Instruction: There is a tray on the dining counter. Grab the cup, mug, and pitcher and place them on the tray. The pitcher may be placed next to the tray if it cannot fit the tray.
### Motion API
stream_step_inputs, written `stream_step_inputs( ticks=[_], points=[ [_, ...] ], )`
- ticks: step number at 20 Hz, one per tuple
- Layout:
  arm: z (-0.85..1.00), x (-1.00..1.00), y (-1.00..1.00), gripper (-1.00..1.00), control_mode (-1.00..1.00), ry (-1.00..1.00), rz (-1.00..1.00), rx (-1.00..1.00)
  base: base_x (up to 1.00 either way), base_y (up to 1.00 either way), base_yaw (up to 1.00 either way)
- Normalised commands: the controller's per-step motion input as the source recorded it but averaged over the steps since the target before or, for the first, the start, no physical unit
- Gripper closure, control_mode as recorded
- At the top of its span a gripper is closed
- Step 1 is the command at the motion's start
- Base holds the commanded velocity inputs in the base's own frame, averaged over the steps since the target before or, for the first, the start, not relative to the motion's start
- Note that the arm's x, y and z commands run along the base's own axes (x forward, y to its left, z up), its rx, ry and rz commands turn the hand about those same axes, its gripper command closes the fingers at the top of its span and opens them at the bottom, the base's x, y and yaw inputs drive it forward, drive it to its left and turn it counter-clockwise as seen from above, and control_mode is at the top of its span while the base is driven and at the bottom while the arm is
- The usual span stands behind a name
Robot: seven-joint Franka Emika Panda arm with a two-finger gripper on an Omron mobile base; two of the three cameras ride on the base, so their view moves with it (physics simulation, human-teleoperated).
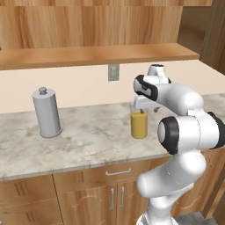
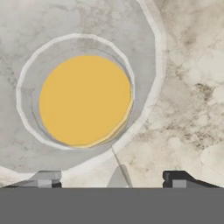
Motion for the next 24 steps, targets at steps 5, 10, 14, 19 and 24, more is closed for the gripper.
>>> stream_step_inputs(
  ticks=[5, 10, 14, 19, 24],
  points=[
    [0.00, 0.00, 0.00, 1.00, -1.00, 0.00, 0.00, 0.00, 0.00, 0.00, 0.00],
    [0.00, 0.00, 0.00, 1.00, -1.00, 0.00, 0.00, 0.00, 0.00, 0.00, 0.00],
    [0.00, -0.06, 0.00, 1.00, -1.00, -0.05, 0.00, 0.00, 0.00, 0.00, 0.00],
    [0.00, -0.79, 0.00, 1.00, -1.00, -0.18, 0.00, 0.00, 0.00, 0.00, 0.00],
    [0.22, -0.61, 0.00, 1.00, -1.00, -0.16, -0.01, 0.00, 0.00, 0.00, 0.00]
  ],
)
